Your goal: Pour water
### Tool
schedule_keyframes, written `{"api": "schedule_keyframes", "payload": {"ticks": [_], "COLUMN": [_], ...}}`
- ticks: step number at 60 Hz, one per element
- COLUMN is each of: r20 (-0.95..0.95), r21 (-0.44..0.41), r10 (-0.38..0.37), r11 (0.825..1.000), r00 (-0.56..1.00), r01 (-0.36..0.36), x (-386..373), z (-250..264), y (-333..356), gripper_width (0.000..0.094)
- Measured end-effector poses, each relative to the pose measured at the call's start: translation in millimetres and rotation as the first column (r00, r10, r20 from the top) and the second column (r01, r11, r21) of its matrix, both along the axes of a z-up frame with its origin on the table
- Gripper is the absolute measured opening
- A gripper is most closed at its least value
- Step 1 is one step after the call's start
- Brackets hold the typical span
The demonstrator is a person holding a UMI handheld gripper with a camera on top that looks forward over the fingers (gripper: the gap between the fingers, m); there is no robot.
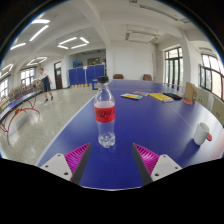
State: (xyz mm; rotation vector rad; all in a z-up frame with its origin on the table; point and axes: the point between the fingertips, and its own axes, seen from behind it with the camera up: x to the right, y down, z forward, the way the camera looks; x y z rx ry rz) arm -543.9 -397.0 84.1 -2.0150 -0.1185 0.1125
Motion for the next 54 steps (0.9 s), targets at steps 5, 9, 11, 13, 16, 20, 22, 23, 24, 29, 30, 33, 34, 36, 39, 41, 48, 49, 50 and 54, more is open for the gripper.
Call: {"api": "schedule_keyframes", "payload": {"ticks": [5,9,11,13,16,20,22,23,24,29,30,33,34,36,39,41,48,49,50,54], "r20": [0.002,0.016,0.025,0.029,0.023,0.036,0.046,0.046,0.048,0.021,0.021,0.02,0.021,0.023,0.01,-0.01,-0.1,-0.123,-0.149,-0.275], "r21": [0.055,0.092,0.108,0.119,0.135,0.157,0.178,0.184,0.184,0.202,0.202,0.208,0.21,0.211,0.212,0.212,0.244,0.252,0.261,0.296], "r10": [-0.001,-0.013,-0.022,-0.028,-0.033,-0.051,-0.06,-0.059,-0.058,-0.046,-0.043,-0.029,-0.031,-0.031,-0.025,-0.018,0.01,0.017,0.023,0.06], "r11": [0.998,0.996,0.994,0.993,0.99,0.987,0.983,0.982,0.982,0.978,0.979,0.978,0.977,0.977,0.977,0.977,0.97,0.968,0.965,0.955], "r00": [1.0,1.0,0.999,0.999,0.999,0.998,0.997,0.997,0.997,0.999,0.999,0.999,0.999,0.999,1.0,1.0,0.995,0.992,0.989,0.96], "r01": [0.001,0.012,0.019,0.025,0.03,0.045,0.051,0.049,0.049,0.041,0.038,0.025,0.025,0.025,0.022,0.02,0.014,0.015,0.017,0.025], "x": [-24,-32,-33,-38,-40,-35,-39,-35,-35,-37,-38,-32,-31,-31,-32,-26,-22,-21,-19,-28], "z": [-1,-2,-4,-6,-8,-11,-9,-9,-10,-7,-10,-12,-11,-11,-9,-5,48,58,69,123], "y": [68,100,118,130,149,161,164,167,167,166,168,165,163,163,160,158,148,146,143,130], "gripper_width": [0.0854,0.0856,0.0845,0.0818,0.0726,0.051,0.0504,0.0481,0.0473,0.0386,0.0362,0.0325,0.0328,0.0301,0.03,0.0301,0.0301,0.0304,0.0301,0.0301]}}
